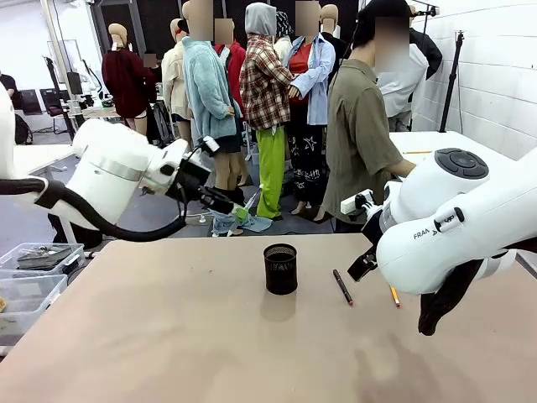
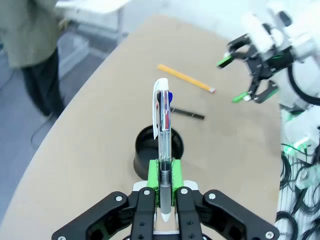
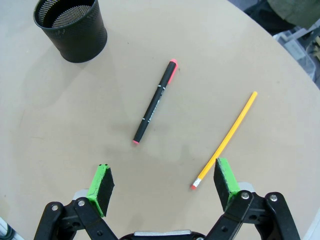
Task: Place the pens into the pen holder.
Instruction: Pick up a writing instrument from the table and place it into the Pen holder.
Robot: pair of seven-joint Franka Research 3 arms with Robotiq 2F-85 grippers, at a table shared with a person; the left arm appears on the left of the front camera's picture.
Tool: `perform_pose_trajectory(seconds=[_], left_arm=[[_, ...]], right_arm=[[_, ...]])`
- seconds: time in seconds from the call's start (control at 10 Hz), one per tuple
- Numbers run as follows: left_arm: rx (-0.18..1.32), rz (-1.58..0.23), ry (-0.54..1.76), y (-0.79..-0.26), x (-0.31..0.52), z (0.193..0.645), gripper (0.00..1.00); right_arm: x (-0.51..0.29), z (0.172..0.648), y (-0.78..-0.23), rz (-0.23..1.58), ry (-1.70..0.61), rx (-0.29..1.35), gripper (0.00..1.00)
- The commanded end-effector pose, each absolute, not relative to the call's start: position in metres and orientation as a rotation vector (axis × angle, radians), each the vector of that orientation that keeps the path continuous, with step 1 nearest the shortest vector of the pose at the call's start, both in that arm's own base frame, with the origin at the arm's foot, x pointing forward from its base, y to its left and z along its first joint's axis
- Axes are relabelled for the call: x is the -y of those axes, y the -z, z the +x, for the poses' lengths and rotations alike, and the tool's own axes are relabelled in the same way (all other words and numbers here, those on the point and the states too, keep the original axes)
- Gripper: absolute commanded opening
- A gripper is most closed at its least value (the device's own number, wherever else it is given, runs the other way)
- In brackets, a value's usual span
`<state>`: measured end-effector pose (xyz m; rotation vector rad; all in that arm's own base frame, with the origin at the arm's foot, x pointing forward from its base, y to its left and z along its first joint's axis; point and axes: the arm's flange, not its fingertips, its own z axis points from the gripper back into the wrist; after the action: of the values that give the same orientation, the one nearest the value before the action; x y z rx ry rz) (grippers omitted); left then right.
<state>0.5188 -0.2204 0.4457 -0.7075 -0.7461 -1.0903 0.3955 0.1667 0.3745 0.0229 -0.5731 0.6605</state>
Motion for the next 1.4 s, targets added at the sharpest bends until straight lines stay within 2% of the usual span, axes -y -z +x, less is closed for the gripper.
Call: perform_pose_trajectory(seconds=[0.0, 0.2, 0.4, 0.8, 1.3], left_arm=[[0.739, -0.84, 1.217, -0.394, 0.198, 0.522, 0.0], [0.737, -0.895, 1.229, -0.379, 0.219, 0.531, 0.0], [0.818, -0.923, 1.267, -0.377, 0.238, 0.53, 0.0], [0.908, -0.897, 1.311, -0.384, 0.269, 0.545, 0.0], [0.851, -0.951, 1.338, -0.371, 0.309, 0.562, 0.0]], right_arm=[[-0.167, 0.395, -0.374, 0.023, -0.662, 0.572, 1.0], [-0.167, 0.395, -0.374, 0.023, -0.662, 0.572, 1.0], [-0.167, 0.395, -0.374, 0.023, -0.662, 0.572, 1.0], [-0.167, 0.395, -0.374, 0.023, -0.662, 0.572, 1.0], [-0.167, 0.395, -0.374, 0.023, -0.662, 0.572, 1.0]])
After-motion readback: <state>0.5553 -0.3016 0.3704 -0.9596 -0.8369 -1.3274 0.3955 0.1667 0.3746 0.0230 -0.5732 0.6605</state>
